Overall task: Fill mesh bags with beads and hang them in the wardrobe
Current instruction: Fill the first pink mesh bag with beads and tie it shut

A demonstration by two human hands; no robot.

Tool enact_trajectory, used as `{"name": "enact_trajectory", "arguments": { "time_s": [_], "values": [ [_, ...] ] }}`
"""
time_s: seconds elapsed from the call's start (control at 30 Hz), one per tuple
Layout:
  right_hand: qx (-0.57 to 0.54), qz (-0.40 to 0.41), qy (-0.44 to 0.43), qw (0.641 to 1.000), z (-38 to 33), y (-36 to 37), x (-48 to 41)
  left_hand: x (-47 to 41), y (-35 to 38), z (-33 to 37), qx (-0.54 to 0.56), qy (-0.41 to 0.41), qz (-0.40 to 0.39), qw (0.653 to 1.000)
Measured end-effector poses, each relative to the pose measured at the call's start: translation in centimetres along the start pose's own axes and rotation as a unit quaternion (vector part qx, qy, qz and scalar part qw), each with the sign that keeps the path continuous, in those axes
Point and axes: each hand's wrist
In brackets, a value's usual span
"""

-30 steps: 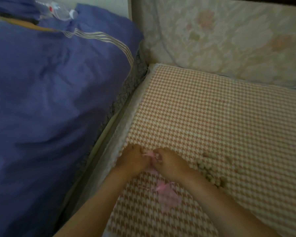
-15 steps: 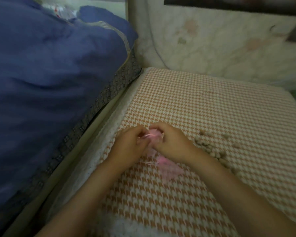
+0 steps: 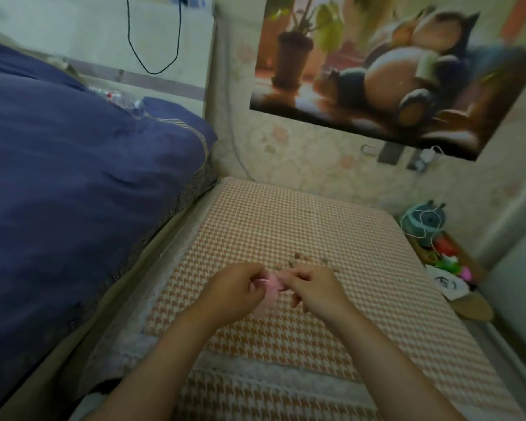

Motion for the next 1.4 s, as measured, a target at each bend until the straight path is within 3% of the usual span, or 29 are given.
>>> {"name": "enact_trajectory", "arguments": {
  "time_s": [0.17, 0.33, 0.43, 0.57, 0.67, 0.8, 0.9, 1.0, 1.13, 1.23, 1.4],
  "values": [
    [-0.014, 0.003, 0.018, 1.000, 2.3, -0.5, -0.5, -2.1, 0.8, -0.1, 0.003, 0.014, -0.021, 1.000],
    [-0.104, -0.024, 0.078, 0.991, 3.9, -1.1, -4.2, -6.7, 1.4, -1.3, -0.023, 0.017, -0.056, 0.998],
    [-0.138, -0.014, 0.082, 0.987, 4.6, -2.1, -6.3, -8.5, 1.8, -2.2, -0.071, 0.032, -0.028, 0.997],
    [-0.032, 0.010, 0.044, 0.998, 6.2, -2.8, -8.0, -10.0, 0.9, -1.7, -0.023, 0.058, 0.073, 0.995],
    [0.013, -0.010, 0.026, 1.000, 6.5, -3.1, -8.4, -10.3, 1.3, -1.0, 0.039, 0.019, 0.014, 0.999],
    [0.024, -0.026, 0.005, 0.999, 6.3, -3.0, -7.9, -10.0, 2.6, -0.6, -0.008, -0.027, -0.078, 0.997],
    [0.089, -0.032, -0.020, 0.995, 6.2, -3.0, -7.1, -9.3, 2.1, -0.1, 0.029, -0.048, -0.120, 0.991],
    [0.065, -0.032, -0.036, 0.997, 6.2, -3.3, -5.9, -7.8, 1.7, 0.6, 0.061, -0.076, -0.155, 0.983],
    [0.054, -0.020, -0.048, 0.997, 6.2, -3.4, -4.7, -6.3, 2.0, 2.3, 0.002, -0.105, -0.125, 0.987],
    [0.075, 0.010, -0.071, 0.995, 6.3, -3.5, -4.8, -6.3, 2.9, 2.3, 0.086, -0.122, -0.076, 0.986],
    [0.183, -0.038, -0.092, 0.978, 6.9, -4.1, -6.2, -8.1, 3.0, 1.6, 0.156, -0.107, -0.071, 0.979]
  ]
}}
Point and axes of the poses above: each hand's wrist, its own x-axis away from the middle knuckle, its own y-axis out of the palm, z = x × y, and after that the axes turned 9 degrees about -z, right-handed
